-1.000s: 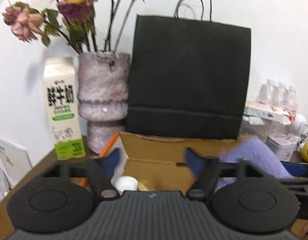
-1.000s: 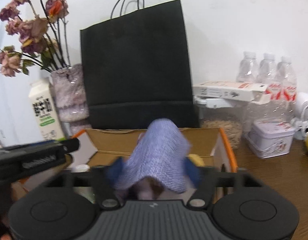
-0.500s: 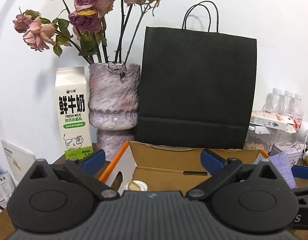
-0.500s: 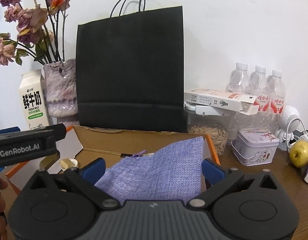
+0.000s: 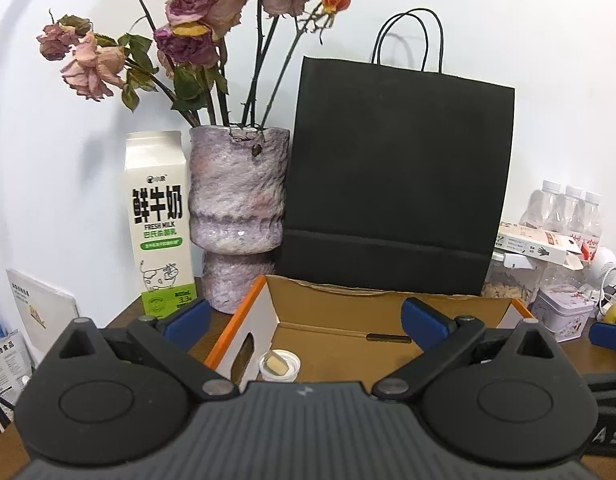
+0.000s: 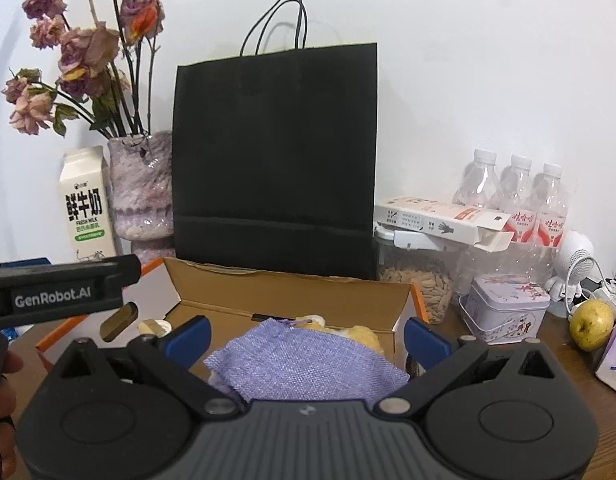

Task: Organize objects
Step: 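Open both grippers to drop the soap bar and lavender bag into the box, then withdraw both grippers from the box back toward the table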

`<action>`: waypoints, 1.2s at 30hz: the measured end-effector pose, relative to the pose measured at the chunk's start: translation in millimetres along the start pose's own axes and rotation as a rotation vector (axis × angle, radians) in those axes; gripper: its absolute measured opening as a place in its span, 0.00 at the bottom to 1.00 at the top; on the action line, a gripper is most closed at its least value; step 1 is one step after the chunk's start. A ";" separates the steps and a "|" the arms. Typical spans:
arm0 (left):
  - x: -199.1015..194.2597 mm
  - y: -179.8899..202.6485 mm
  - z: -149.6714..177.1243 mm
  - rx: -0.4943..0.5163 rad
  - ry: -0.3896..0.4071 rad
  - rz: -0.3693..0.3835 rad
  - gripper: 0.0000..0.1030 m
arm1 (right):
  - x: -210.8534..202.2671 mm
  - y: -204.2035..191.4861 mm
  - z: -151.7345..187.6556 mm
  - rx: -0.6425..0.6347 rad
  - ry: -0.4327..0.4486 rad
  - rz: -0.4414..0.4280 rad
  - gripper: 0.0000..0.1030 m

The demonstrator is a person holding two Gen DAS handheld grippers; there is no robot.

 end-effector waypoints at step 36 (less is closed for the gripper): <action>-169.9 -28.9 -17.1 0.026 0.026 0.085 1.00 | -171.9 2.8 -9.1 0.037 0.070 -0.045 1.00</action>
Point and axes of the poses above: each gripper's, at about its wrist camera, not at the fingertips, and x roughly the way its jaws point, y to its right, z to its underside, the point moved 3 cm from there along x, roughly the way its jaws point, and after that the axes turned 14 degrees about y, right-handed, at the moved point
